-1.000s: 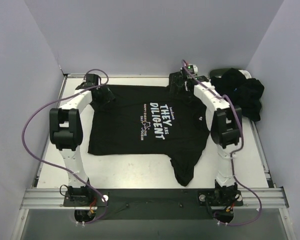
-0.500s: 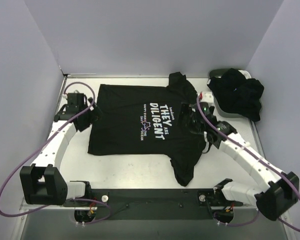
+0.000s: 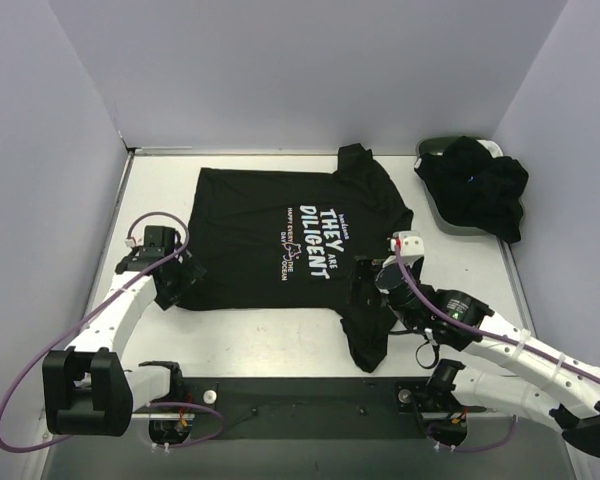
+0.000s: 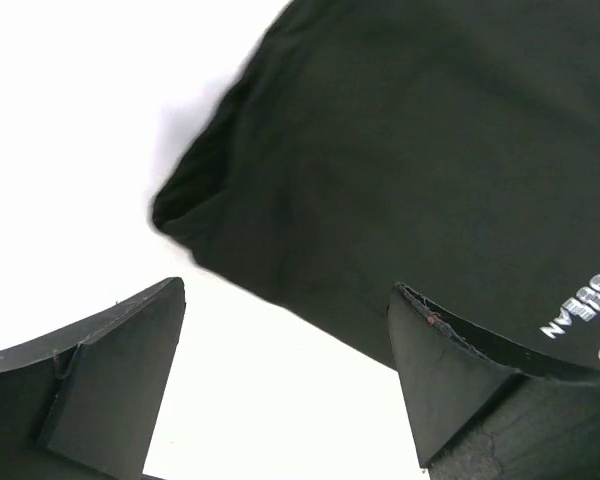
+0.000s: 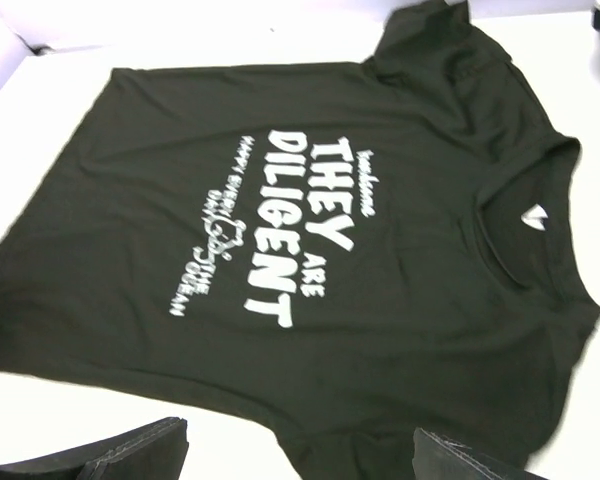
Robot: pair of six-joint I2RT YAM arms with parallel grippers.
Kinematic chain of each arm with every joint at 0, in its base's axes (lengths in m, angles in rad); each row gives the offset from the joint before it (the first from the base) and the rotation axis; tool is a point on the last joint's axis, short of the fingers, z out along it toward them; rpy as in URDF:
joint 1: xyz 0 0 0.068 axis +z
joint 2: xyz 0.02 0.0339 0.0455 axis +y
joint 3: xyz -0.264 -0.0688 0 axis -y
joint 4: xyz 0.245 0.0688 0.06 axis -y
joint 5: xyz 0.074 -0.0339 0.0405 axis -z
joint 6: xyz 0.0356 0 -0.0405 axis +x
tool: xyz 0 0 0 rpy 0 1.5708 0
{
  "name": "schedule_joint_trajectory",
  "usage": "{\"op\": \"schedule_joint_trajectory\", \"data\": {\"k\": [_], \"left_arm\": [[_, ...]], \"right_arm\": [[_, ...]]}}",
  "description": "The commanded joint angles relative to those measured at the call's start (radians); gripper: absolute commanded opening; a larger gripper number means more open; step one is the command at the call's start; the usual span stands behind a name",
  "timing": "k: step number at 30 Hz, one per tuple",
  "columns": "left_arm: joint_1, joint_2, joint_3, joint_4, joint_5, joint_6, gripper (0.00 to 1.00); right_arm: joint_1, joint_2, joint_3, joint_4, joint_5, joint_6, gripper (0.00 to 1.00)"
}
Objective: Fold and stack the t-shirts
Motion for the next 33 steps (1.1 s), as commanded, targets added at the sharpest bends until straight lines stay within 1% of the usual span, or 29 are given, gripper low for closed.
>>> {"op": "schedule_joint_trajectory", "data": {"k": [1,7,19,21,22,23,26,27,29,30,33], "left_arm": [[0.006,-0.038,-0.038,-0.030,-0.086,-0.071,0.92],[0.012,-0.010,-0.072,-0.018,-0.135,-0.098,0.92],[0.041,0.137,-0.113,0.091,-0.155,-0.127,0.90],[0.044,0.154,-0.119,0.108,-0.151,-0.129,0.86],[0.071,0.157,-0.122,0.112,-0.146,-0.131,0.84],[0.078,0.162,-0.125,0.123,-0.143,-0.131,0.80],[0.096,0.168,-0.125,0.140,-0.132,-0.132,0.73],[0.104,0.169,-0.127,0.144,-0.128,-0.132,0.69],[0.111,0.175,-0.125,0.160,-0.119,-0.134,0.66],[0.113,0.179,-0.124,0.164,-0.117,-0.134,0.62],[0.112,0.197,-0.119,0.178,-0.120,-0.140,0.59]], "right_arm": [[0.034,-0.017,-0.030,-0.044,0.090,0.047,0.95],[0.057,-0.027,-0.034,-0.044,0.084,0.041,0.95],[0.064,-0.061,-0.057,-0.038,0.078,0.046,0.95],[0.067,-0.072,-0.058,-0.044,0.078,0.047,0.95],[0.067,-0.077,-0.060,-0.044,0.081,0.046,0.95],[0.067,-0.078,-0.060,-0.046,0.082,0.049,0.95],[0.070,-0.078,-0.060,-0.048,0.081,0.053,0.95],[0.070,-0.075,-0.060,-0.047,0.079,0.053,0.95],[0.074,-0.069,-0.058,-0.046,0.078,0.055,0.95],[0.077,-0.063,-0.057,-0.047,0.079,0.055,0.95],[0.087,-0.055,-0.057,-0.046,0.076,0.060,0.95]]}}
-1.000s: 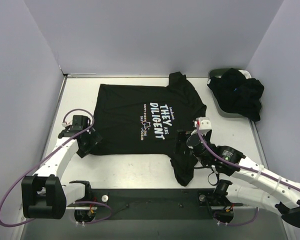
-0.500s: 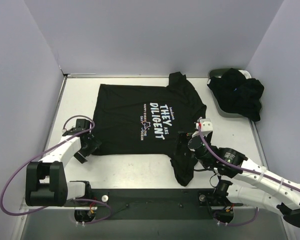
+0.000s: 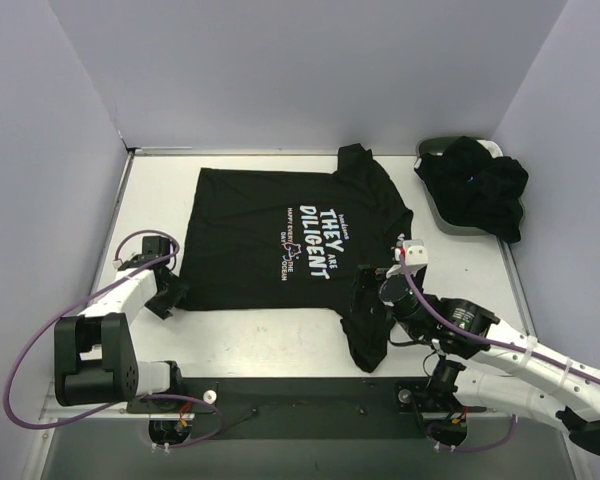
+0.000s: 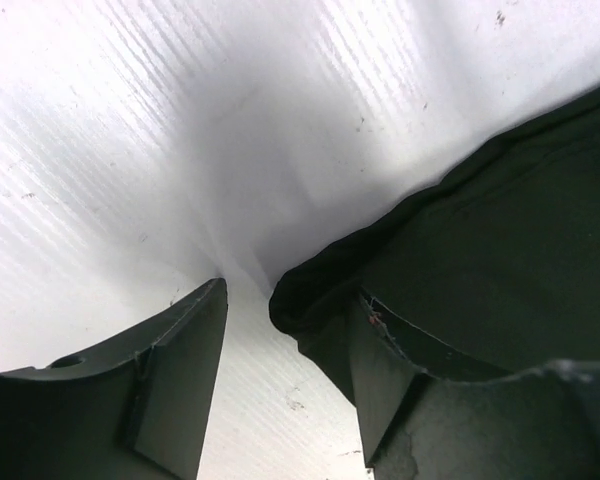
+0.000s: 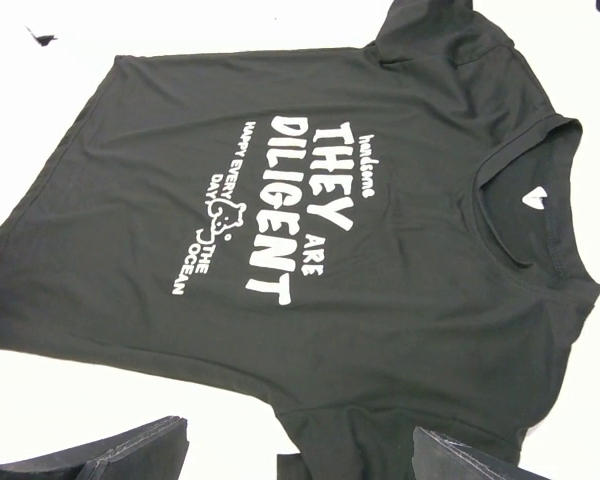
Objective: Fold and stack the t-shirts
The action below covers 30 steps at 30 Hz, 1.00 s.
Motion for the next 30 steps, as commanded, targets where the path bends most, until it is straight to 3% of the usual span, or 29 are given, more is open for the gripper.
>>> {"op": "schedule_joint_trajectory", "data": {"k": [1,9,13,17,25,30], "left_arm": [[0.009,0.059,-0.006,0.101,0.017,-0.024,0.59],[0.009,0.105,-0.016,0.156,0.023,-0.036,0.50],[0.005,0.116,-0.023,0.171,0.025,-0.041,0.38],[0.007,0.123,-0.025,0.184,0.043,-0.046,0.00],[0.004,0.021,-0.026,0.161,0.060,-0.036,0.00],[0.002,-0.045,-0.026,0.142,0.071,-0.026,0.00]], "right_arm": [[0.023,0.014,-0.005,-0.008,0.035,0.015,0.95],[0.040,-0.019,-0.020,-0.042,0.055,0.026,0.95],[0.041,-0.037,-0.034,-0.051,0.061,0.032,0.95],[0.041,-0.029,-0.041,-0.086,0.061,0.069,0.95],[0.041,0.075,-0.106,-0.166,0.027,0.227,0.94],[0.046,0.066,-0.228,-0.146,-0.051,0.363,0.91]]}}
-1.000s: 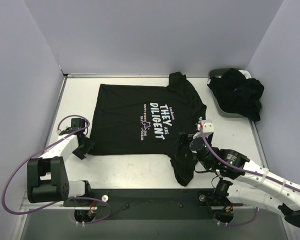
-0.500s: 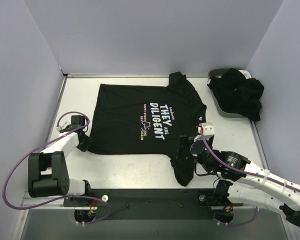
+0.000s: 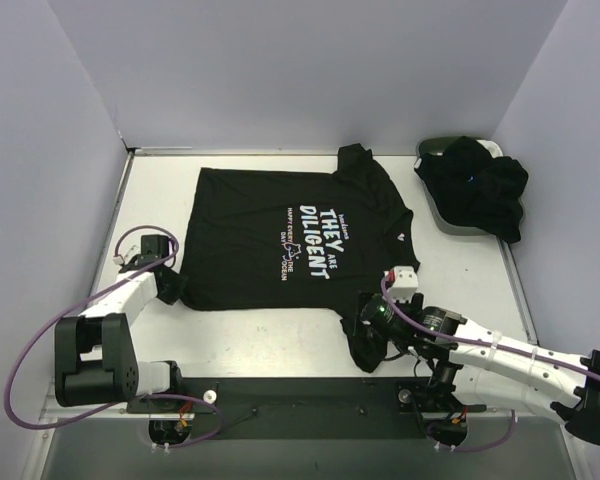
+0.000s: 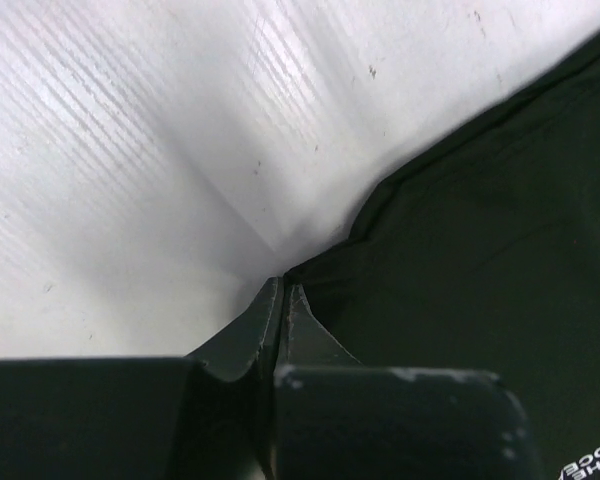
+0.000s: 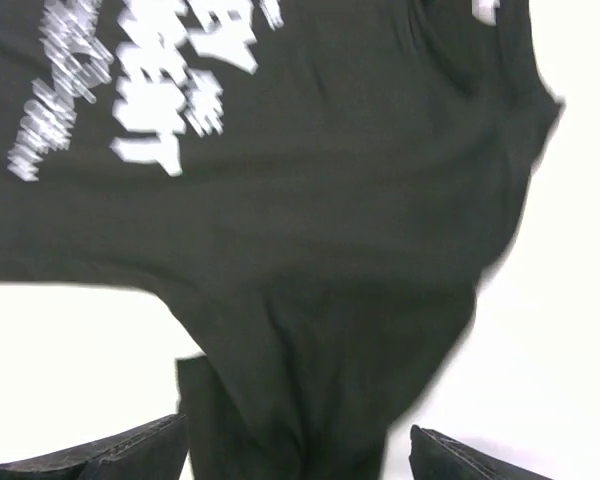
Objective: Fold and stack the t-shirts
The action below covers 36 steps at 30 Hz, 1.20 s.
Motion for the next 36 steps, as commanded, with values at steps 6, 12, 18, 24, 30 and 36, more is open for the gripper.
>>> {"op": "schedule_joint_trajectory", "data": {"k": [6,12,18,24,30,36], "left_arm": [[-0.005,-0.114,-0.008,-0.036,0.052,0.012,0.00],[-0.003,-0.135,-0.013,-0.024,0.055,0.017,0.00],[-0.003,-0.129,-0.013,-0.019,0.062,0.017,0.00],[-0.003,-0.125,-0.014,-0.014,0.060,0.020,0.00],[-0.003,-0.128,-0.010,-0.019,0.056,0.022,0.00],[-0.003,-0.128,-0.005,-0.025,0.052,0.025,0.00]], "right_arm": [[0.009,-0.172,-0.197,-0.037,-0.130,0.279,0.85],[0.035,-0.283,-0.251,-0.080,-0.222,0.391,0.77],[0.055,-0.375,-0.318,-0.098,-0.262,0.497,0.63],[0.087,-0.398,-0.321,-0.138,-0.255,0.543,0.62],[0.099,-0.380,-0.332,-0.126,-0.250,0.566,0.49],[0.101,-0.360,-0.363,-0.092,-0.248,0.580,0.43]]}}
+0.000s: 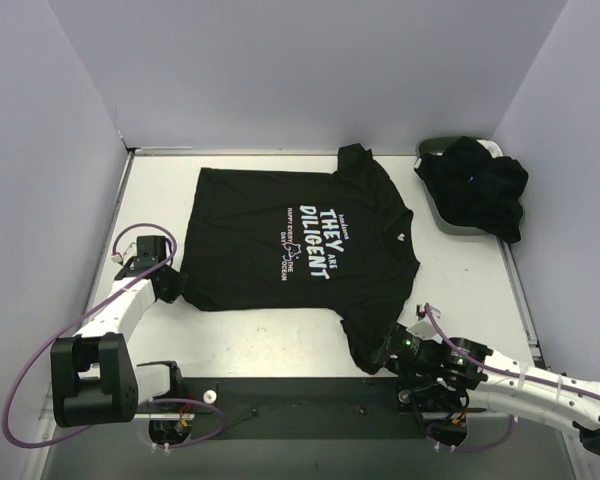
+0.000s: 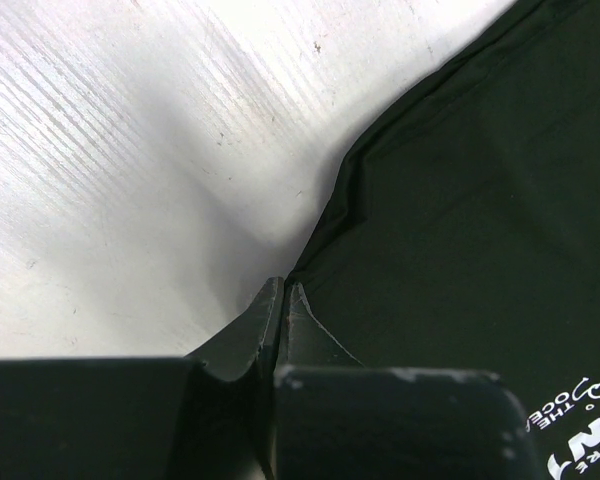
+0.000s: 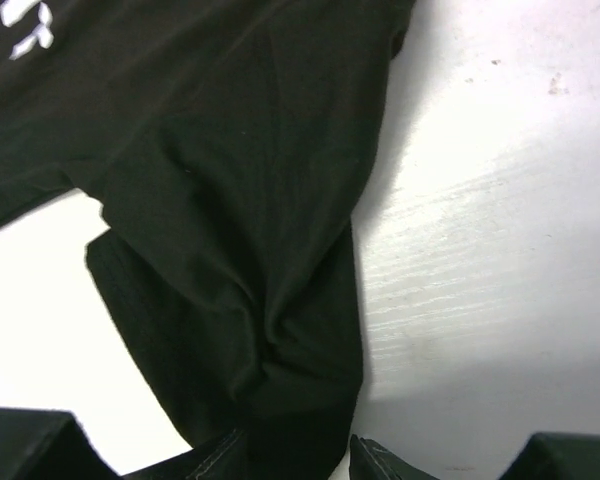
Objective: Fold and stack the t-shirts
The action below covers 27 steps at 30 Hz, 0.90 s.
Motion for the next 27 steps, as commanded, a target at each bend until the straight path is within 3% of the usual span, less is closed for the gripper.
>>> {"op": "schedule_joint_trajectory", "data": {"k": [1,13,17,21,27], "left_arm": [[-0.003,-0.013,0.007,0.002,0.000,0.013,0.00],[-0.003,-0.025,0.000,-0.006,-0.009,0.013,0.00],[-0.003,-0.031,-0.002,-0.009,-0.012,0.014,0.00],[-0.004,-0.032,-0.005,-0.008,-0.014,0.014,0.00],[-0.003,-0.039,-0.002,-0.011,-0.019,0.016,0.00]], "right_arm": [[0.008,0.030,-0.028,0.008,0.010,0.034,0.43],[0.047,0.116,-0.069,0.143,-0.006,0.069,0.41],[0.068,0.125,-0.062,0.137,0.011,0.080,0.29],[0.079,0.116,-0.051,0.108,0.033,0.092,0.01],[0.085,0.099,-0.005,0.032,0.076,0.086,0.00]]}}
